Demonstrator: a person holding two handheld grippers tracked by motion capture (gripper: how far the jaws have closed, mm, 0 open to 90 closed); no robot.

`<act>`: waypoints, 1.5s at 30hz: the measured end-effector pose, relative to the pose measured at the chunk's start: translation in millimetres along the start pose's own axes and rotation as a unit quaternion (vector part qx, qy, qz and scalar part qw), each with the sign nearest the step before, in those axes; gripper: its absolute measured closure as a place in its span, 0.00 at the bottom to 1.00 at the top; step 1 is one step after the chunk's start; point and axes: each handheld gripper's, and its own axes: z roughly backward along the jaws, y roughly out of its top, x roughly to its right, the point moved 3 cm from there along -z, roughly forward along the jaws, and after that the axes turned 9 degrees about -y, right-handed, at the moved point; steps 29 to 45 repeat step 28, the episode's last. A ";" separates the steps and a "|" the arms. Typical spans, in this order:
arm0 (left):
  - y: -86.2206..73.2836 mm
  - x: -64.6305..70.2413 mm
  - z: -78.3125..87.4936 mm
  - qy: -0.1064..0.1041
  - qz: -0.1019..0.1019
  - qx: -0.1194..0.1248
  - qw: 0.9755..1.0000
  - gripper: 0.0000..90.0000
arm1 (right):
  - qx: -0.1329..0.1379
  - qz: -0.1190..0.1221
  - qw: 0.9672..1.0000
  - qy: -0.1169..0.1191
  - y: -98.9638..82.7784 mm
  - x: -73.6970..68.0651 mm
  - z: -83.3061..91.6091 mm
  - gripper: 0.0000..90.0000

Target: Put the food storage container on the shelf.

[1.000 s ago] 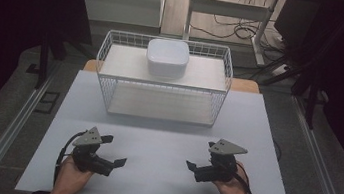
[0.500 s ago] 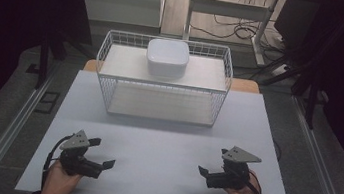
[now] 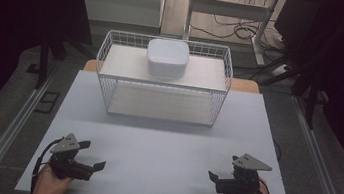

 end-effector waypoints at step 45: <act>-18.6 -13.2 12.4 0.005 0.051 -0.010 0.999 0.03 | -0.099 -0.033 0.994 -0.012 -49.1 11.1 4.3 0.00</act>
